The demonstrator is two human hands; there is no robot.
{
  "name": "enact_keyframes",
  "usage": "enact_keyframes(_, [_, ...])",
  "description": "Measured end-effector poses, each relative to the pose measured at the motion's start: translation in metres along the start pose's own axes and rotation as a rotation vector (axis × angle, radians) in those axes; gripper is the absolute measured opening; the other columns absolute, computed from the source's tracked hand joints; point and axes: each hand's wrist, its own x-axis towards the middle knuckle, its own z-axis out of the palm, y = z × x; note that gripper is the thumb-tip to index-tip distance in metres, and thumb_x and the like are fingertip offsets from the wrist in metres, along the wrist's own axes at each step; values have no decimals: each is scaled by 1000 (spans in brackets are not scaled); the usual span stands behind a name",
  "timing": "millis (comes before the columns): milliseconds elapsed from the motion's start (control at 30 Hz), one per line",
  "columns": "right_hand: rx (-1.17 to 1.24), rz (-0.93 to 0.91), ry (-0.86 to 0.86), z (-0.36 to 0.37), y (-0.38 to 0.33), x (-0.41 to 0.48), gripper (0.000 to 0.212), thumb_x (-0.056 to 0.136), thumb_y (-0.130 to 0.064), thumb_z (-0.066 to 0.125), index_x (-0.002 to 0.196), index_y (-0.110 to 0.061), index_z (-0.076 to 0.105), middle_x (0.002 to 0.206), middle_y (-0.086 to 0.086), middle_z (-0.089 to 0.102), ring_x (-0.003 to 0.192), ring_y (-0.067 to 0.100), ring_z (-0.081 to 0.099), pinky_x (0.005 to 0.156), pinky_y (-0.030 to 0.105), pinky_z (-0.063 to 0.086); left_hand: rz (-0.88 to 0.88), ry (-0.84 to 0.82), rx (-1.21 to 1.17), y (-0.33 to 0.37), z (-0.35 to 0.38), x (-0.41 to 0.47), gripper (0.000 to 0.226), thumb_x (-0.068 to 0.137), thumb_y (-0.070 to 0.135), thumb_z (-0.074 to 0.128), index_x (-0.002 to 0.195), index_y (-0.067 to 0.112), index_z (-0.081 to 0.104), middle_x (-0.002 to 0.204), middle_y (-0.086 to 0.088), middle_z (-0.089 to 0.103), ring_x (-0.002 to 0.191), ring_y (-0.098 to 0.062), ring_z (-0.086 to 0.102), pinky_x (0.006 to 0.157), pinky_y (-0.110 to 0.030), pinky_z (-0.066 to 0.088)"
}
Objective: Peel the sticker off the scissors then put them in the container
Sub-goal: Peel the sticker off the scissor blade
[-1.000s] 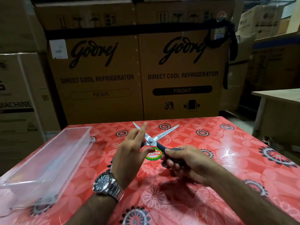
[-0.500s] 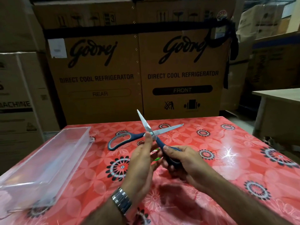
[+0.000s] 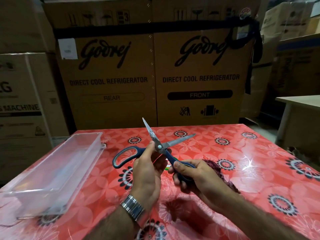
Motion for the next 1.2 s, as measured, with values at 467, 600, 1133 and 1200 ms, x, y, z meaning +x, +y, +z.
enact_keyframes(467, [67, 0, 20, -2, 8, 3, 26, 81, -26, 63, 84, -1, 68, 59, 10, 57, 45, 11, 44, 45, 19, 37, -47, -85, -41, 1, 2, -4, 33, 90, 37, 57, 74, 13, 74, 70, -6, 64, 58, -16, 57, 60, -32, 45])
enact_keyframes(600, [63, -5, 17, -3, 8, 4, 24, 84, -26, 62, 83, -3, 69, 61, 11, 58, 46, 12, 46, 45, 20, 38, -51, -71, -34, -5, 2, -4, 30, 84, 34, 65, 88, 5, 69, 74, -7, 66, 56, -14, 61, 57, -28, 44])
enact_keyframes(1133, [-1201, -527, 341, -68, -8, 19, 14, 85, -23, 73, 98, -18, 77, 91, -9, 73, 83, -2, 61, 80, 22, 52, 110, 63, 121, 3, -9, 13, 21, 91, 20, 60, 93, 0, 63, 73, -9, 62, 69, -20, 61, 66, -31, 54])
enact_keyframes(1200, [-1358, -457, 191, -63, -5, 22, 32, 83, -39, 72, 110, -22, 72, 110, -8, 70, 104, 11, 58, 94, 35, 46, 150, 69, 191, 2, -10, 13, 22, 91, 22, 60, 89, 1, 65, 72, -9, 64, 67, -20, 61, 65, -32, 54])
